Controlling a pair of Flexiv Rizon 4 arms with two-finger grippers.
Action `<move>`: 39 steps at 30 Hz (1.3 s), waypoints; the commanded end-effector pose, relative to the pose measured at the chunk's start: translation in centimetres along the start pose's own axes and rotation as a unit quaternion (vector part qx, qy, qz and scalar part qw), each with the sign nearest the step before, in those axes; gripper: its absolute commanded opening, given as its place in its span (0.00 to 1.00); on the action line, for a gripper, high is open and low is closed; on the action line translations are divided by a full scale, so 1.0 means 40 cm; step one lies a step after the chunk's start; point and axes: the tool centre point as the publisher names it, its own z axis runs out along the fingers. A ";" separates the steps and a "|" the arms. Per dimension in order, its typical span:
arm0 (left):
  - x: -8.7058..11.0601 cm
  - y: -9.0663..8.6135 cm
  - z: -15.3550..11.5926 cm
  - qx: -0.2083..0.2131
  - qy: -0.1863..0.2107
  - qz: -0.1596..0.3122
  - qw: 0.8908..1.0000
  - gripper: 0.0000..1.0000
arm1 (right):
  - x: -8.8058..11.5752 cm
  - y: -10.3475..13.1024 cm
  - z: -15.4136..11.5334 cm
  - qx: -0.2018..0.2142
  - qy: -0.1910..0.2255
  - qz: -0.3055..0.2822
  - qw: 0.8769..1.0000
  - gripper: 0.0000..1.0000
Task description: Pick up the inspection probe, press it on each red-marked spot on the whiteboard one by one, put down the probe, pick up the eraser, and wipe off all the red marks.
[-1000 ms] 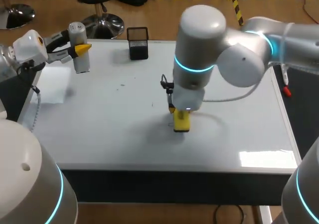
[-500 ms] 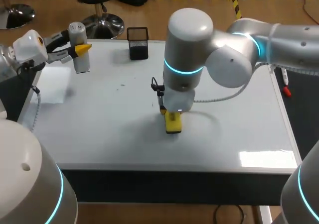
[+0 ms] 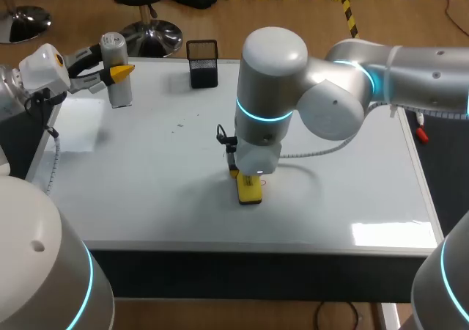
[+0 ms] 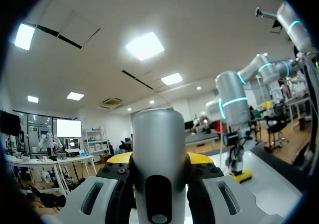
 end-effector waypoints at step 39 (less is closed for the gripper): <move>0.002 -0.003 0.001 0.000 -0.002 0.001 1.000 0.00 | 0.135 0.014 0.078 -0.019 0.021 0.043 0.999 0.00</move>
